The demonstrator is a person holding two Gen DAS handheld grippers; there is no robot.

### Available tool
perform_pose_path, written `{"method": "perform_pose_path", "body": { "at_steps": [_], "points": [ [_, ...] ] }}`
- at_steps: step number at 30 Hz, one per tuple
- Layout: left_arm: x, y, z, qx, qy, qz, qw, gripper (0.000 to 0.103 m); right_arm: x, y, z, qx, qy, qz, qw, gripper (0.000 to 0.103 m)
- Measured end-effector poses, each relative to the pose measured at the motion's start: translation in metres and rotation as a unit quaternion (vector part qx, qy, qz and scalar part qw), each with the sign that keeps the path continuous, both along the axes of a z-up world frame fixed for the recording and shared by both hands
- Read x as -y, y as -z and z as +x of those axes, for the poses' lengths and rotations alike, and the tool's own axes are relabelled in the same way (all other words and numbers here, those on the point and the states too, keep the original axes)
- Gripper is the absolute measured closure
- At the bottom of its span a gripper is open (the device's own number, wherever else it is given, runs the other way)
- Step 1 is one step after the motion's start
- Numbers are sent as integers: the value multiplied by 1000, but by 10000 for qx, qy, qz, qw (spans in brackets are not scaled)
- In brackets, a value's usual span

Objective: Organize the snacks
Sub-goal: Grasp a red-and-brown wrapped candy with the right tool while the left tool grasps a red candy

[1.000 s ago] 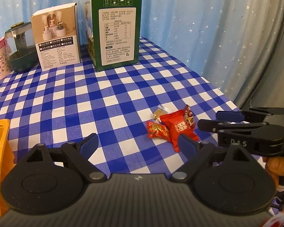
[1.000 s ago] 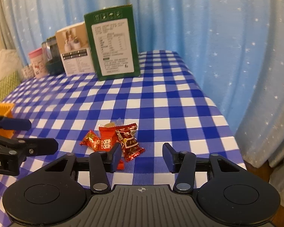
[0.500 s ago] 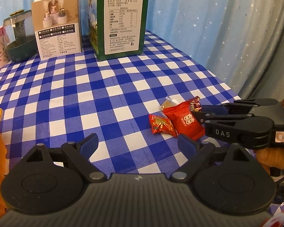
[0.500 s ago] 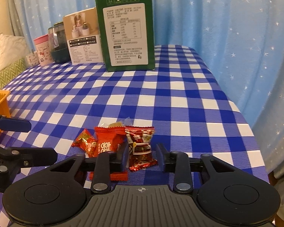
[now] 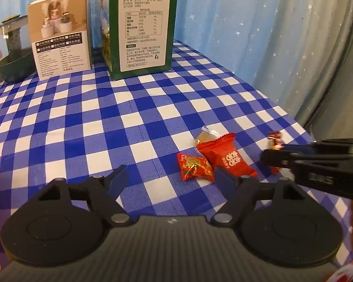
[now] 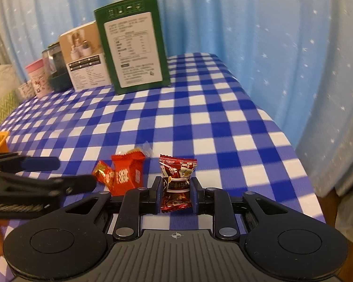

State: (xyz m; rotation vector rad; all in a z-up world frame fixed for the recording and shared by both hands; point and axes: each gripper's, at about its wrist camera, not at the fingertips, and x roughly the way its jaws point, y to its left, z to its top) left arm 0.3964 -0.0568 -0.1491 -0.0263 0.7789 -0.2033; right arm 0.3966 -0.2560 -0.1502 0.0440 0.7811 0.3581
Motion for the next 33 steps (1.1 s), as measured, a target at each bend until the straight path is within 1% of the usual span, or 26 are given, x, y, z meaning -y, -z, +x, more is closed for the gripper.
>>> {"method": "perform_pose_path", "body": {
  "at_steps": [2,4,8,10,11,13,16,18,20,25,27,33],
  "points": [
    [4,4,4,23,82,17,10000,27,3,-2,-4,-11,48,43,10000,79],
    [7,8,8,33,157,41,9999,30,5,-2,-5,-5,87,36,10000,79],
    [12,14,10,118,168,28,9998,42,9,3,-3,-40,182,13,9998,79],
    [13,16,9,169,176,-4,9997,46,11,5,-2,-55,231,9,9997,79],
    [15,17,9,181,206,-2,9996,50,12,6,-2,-62,236,6,9997,79],
    [18,18,9,233,223,52,9995,55,12,7,-1,-76,244,1,9997,79],
    [20,17,9,248,248,42,9994,65,12,8,-1,-89,241,6,9997,79],
    [22,17,9,244,297,77,9992,78,12,8,-1,-89,241,5,9997,79],
    [21,16,8,224,282,72,9993,80,12,7,-1,-85,249,0,9997,79],
    [13,11,-3,216,189,36,9996,81,11,6,-1,-51,266,-17,9996,79],
    [9,7,-10,229,112,59,9997,82,9,4,-2,-40,249,-16,9997,79],
    [-5,-1,-36,131,-100,-57,9998,84,2,-5,-14,29,155,-51,9999,79]
  ]
}}
